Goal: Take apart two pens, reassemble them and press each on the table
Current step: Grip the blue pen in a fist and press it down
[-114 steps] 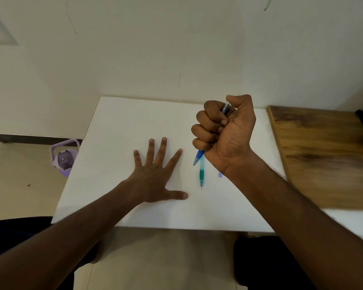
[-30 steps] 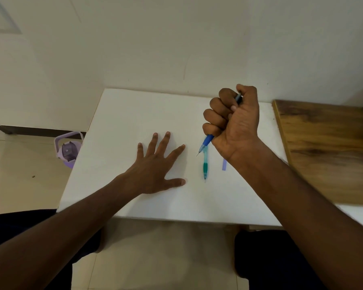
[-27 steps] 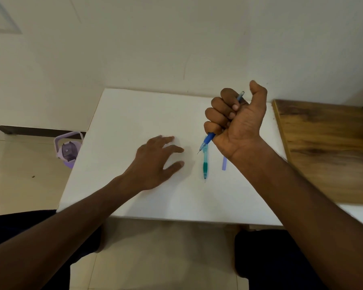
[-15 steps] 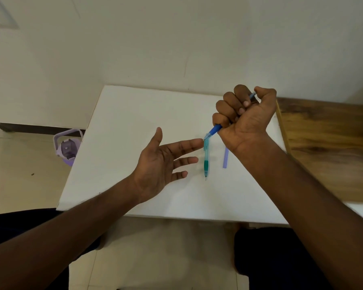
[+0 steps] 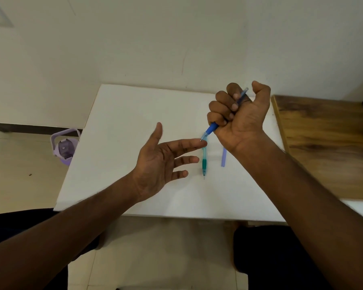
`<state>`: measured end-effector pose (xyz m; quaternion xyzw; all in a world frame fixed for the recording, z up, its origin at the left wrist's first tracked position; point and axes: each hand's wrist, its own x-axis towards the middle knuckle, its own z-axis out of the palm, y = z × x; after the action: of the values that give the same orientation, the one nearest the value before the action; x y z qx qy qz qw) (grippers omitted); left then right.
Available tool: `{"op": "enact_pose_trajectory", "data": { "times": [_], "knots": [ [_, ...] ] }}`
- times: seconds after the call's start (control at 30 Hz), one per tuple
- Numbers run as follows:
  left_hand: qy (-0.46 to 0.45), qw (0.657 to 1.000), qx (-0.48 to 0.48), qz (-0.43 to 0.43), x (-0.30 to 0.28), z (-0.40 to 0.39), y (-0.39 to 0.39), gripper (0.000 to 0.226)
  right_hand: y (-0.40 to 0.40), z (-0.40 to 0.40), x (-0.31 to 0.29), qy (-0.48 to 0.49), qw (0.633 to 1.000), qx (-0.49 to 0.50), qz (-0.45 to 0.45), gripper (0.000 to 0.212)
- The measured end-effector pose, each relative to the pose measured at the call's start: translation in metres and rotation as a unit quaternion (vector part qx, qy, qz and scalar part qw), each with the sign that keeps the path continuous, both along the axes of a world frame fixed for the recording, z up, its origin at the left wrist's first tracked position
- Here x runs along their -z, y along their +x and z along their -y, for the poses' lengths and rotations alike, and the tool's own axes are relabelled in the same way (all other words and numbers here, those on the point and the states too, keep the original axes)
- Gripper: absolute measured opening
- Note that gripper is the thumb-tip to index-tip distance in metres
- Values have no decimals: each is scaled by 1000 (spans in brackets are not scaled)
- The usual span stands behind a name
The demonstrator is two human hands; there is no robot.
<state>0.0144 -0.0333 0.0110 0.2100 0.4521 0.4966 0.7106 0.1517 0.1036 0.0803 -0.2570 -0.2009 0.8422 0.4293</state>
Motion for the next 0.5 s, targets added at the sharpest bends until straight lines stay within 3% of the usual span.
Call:
{"op": "enact_pose_trajectory", "data": {
  "times": [0.07, 0.13, 0.2, 0.37, 0.5],
  "knots": [
    [-8, 991, -7, -136, -1, -4, -1, 71, -4, 0, 0, -6, 999, -16, 49, 43],
    [33, 950, -18, -310, -4, -8, -6, 43, -10, 3, 1, -8, 990, -34, 140, 32],
    [76, 911, -32, -404, -6, -13, -14, 29, -17, 8, 4, 7, 969, -46, 243, 28],
    [72, 878, -5, -473, -14, -26, -16, 39, -29, 18, 14, 79, 885, -59, 456, 33],
    [53, 906, 1, -419, -11, -29, -9, 37, -30, 14, 19, 113, 829, -85, 542, 35]
  ]
}}
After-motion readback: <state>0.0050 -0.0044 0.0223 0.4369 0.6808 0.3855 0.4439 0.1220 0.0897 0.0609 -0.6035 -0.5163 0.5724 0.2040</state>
